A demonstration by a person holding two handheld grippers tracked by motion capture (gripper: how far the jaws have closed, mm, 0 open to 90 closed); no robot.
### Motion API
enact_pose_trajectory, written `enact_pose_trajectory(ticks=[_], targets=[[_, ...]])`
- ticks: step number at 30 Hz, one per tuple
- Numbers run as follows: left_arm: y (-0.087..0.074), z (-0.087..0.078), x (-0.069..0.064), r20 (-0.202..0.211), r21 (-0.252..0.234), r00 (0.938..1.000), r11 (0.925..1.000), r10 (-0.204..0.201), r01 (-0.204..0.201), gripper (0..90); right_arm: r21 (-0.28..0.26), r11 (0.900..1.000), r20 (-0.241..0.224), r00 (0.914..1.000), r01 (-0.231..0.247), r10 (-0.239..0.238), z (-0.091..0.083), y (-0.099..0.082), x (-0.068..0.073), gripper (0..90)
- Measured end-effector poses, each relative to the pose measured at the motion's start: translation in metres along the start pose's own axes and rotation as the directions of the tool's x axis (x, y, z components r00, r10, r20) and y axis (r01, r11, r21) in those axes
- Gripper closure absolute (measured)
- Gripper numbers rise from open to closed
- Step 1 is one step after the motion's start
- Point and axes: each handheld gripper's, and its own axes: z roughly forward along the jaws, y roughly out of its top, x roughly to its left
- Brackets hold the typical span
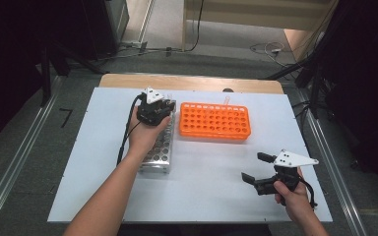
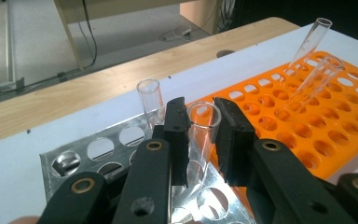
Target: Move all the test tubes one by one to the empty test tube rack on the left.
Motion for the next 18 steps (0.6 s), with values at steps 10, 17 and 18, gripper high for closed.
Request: enact_pose_trajectory(ticks=[10, 17, 18], targets=[[0.0, 0.0, 0.004, 0.035, 0.05, 0.9988, 0.9982, -0.034, 0.033, 73.2, 0.005, 1.0, 0.001, 1.0, 0.0, 0.0, 0.001, 0.0, 0.0, 2.9], [0.002, -0.007, 0.005, 0.09, 0.025, 0.9934, 0.9973, -0.071, 0.069, 59.4, 0.004, 1.0, 0.001, 1.0, -0.002, 0.002, 0.001, 0.001, 0.001, 2.9], [0.002, -0.009, 0.004, 0.1, 0.015, 0.9921, 0.9971, -0.076, 0.074, 57.5, 0.004, 1.0, 0.001, 1.0, 0.0, 0.0, 0.001, 0.001, 0.001, 2.9]])
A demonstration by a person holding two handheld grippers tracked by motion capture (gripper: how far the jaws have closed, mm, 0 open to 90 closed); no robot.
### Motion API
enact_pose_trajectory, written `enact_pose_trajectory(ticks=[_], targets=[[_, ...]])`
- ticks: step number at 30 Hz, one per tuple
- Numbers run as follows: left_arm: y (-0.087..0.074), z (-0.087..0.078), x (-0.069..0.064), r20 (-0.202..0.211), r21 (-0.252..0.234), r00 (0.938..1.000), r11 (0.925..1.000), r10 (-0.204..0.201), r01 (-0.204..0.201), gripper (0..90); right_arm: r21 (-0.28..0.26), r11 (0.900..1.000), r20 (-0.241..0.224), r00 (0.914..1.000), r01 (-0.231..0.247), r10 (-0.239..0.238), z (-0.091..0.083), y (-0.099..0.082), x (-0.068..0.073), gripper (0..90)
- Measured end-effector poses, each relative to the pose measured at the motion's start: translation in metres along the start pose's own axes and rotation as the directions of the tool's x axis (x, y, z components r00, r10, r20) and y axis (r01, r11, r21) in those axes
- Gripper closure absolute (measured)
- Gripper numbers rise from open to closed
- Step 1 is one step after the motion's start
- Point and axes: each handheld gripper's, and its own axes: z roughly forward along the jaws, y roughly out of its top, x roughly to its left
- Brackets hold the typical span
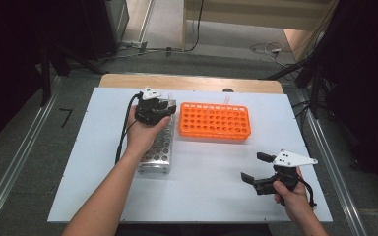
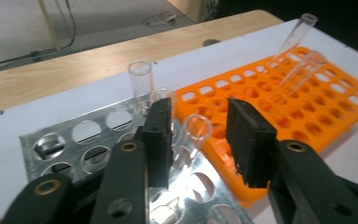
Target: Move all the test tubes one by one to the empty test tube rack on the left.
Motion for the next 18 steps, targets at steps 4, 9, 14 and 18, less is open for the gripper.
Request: enact_pose_trajectory(ticks=[4, 9, 14, 18], targets=[[-0.001, -0.008, -0.004, 0.045, -0.028, 0.9989, 0.9995, -0.013, 0.014, 45.0, -0.004, 1.0, 0.002, 1.0, -0.007, 0.007, 0.001, 0.001, 0.0, 2.9], [-0.004, -0.023, -0.01, 0.07, -0.061, 0.9975, 0.998, -0.01, 0.014, 29.0, -0.014, 0.9998, 0.005, 0.9998, -0.017, 0.017, 0.003, 0.004, -0.003, 2.9], [-0.01, -0.038, -0.02, 0.111, -0.074, 0.9938, 0.9972, -0.002, 0.011, 15.1, -0.013, 0.9997, 0.019, 0.9996, -0.022, 0.022, 0.01, 0.013, -0.005, 2.9], [-0.016, -0.052, -0.029, 0.141, -0.097, 0.9899, 0.9953, 0.011, 0.003, 10.4, -0.015, 0.9998, 0.022, 0.9997, -0.013, 0.013, 0.017, 0.024, -0.007, 2.9]])
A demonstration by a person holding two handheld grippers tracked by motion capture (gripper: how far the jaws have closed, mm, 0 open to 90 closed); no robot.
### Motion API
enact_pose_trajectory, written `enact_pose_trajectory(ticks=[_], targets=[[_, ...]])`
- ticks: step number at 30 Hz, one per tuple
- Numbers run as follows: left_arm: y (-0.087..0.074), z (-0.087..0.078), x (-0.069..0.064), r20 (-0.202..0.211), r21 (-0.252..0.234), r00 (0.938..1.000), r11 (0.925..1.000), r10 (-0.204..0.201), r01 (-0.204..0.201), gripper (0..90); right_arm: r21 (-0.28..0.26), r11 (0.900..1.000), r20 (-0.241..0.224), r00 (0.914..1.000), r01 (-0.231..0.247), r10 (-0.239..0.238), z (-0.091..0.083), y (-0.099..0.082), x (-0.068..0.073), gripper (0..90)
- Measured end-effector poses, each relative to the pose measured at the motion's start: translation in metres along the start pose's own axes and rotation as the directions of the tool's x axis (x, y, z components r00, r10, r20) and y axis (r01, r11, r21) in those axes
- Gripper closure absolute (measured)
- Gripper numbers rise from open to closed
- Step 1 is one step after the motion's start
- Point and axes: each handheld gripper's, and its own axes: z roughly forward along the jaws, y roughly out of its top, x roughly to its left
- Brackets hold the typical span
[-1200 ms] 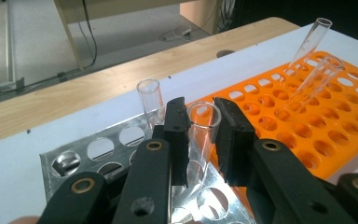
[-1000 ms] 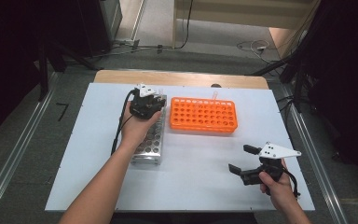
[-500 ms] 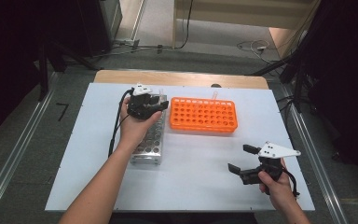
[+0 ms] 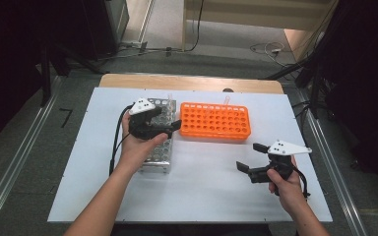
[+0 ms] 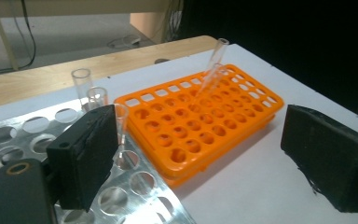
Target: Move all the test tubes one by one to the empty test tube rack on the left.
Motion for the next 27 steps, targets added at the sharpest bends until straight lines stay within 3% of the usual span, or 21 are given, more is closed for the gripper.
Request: enact_pose_trajectory(ticks=[3, 8, 17, 27], targets=[[-0.004, -0.01, -0.007, 0.019, -0.022, 0.9998, 0.9998, -0.004, 0.004, 5.6, -0.001, 1.0, 0.003, 1.0, 0.008, -0.008, 0.006, 0.008, -0.003, 2.9], [-0.013, -0.02, -0.017, 0.038, -0.017, 0.999, 0.9996, 0.023, -0.023, 0.1, -0.006, 1.0, 0.011, 0.9999, 0.002, -0.002, 0.018, 0.024, -0.01, 2.9], [-0.033, -0.037, -0.029, 0.074, -0.026, 0.9971, 0.9995, 0.019, -0.017, 0.0, 0.017, 0.9998, 0.034, 0.9994, 0.003, -0.003, 0.047, 0.049, -0.025, 2.9], [-0.045, -0.05, -0.034, 0.081, -0.034, 0.9967, 0.9994, 0.005, -0.002, 0.0, 0.044, 0.9981, 0.066, 0.997, -0.042, 0.039, 0.077, 0.064, -0.045, 3.6]])
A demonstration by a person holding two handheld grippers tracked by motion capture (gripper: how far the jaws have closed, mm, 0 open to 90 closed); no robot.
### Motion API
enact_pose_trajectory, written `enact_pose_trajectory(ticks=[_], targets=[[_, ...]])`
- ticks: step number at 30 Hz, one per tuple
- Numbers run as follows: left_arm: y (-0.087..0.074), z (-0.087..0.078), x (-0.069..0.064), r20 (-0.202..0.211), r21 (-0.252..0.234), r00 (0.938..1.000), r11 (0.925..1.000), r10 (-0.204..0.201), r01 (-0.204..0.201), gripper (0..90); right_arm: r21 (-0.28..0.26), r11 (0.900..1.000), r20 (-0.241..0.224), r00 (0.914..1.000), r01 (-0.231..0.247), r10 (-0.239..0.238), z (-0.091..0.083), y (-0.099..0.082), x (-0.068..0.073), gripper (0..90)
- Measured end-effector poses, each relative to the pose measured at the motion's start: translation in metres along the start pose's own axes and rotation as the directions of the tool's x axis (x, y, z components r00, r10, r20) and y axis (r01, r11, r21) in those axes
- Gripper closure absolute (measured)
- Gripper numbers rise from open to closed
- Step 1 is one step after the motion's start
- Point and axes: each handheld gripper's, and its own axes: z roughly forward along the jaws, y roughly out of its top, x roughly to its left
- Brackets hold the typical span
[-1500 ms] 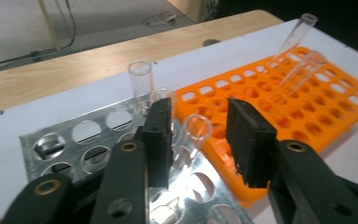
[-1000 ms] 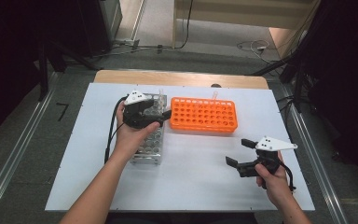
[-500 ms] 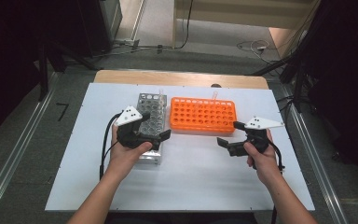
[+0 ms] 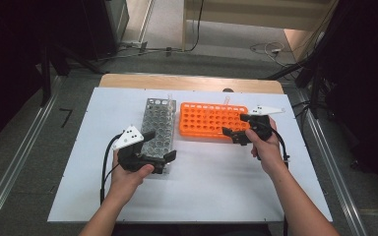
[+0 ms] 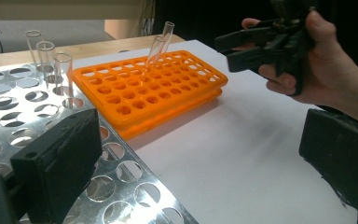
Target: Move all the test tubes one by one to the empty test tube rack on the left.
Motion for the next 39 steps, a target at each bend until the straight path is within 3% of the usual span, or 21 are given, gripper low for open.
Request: enact_pose_trajectory(ticks=[6, 15, 19, 24, 30, 34, 36, 39], targets=[[-0.004, -0.002, -0.002, -0.004, 0.01, 1.0, 1.0, 0.0, 0.0, 0.0, 0.015, 0.9987, 0.033, 0.9983, -0.048, 0.048, 0.02, 0.009, -0.011, 9.2], [-0.005, -0.002, -0.002, -0.002, 0.006, 0.9999, 0.9999, -0.012, 0.012, 0.0, 0.042, 0.9941, 0.181, 0.9792, -0.1, 0.09, 0.052, 0.024, -0.028, 39.3], [-0.006, -0.003, -0.001, -0.002, 0.01, 0.9999, 0.9999, -0.013, 0.013, 0.0, 0.037, 0.9912, 0.19, 0.9746, -0.127, 0.118, 0.062, 0.029, -0.036, 48.5], [-0.007, -0.002, 0.0, -0.005, 0.01, 0.9998, 0.9998, -0.02, 0.02, 0.0, 0.08, 0.9871, 0.213, 0.9697, -0.139, 0.119, 0.076, 0.032, -0.038, 53.6], [-0.008, -0.001, 0.0, -0.002, 0.011, 0.9998, 0.9998, -0.018, 0.018, 0.0, 0.105, 0.9793, 0.265, 0.954, -0.173, 0.14, 0.085, 0.034, -0.041, 63.8], [-0.008, -0.001, 0.0, -0.006, 0.012, 0.9998, 0.9997, -0.021, 0.021, 0.0, 0.084, 0.9865, 0.271, 0.9557, -0.141, 0.114, 0.085, 0.035, -0.039, 72.8], [-0.008, -0.001, 0.0, -0.007, 0.011, 0.9997, 0.9997, -0.022, 0.022, 0.0, 0.077, 0.9902, 0.284, 0.9547, -0.116, 0.09, 0.085, 0.036, -0.036, 73.6], [-0.008, -0.001, 0.0, -0.009, 0.011, 0.9998, 0.9997, -0.02, 0.02, 0.0, 0.063, 0.9908, 0.279, 0.9552, -0.12, 0.097, 0.084, 0.036, -0.036, 74.0]])
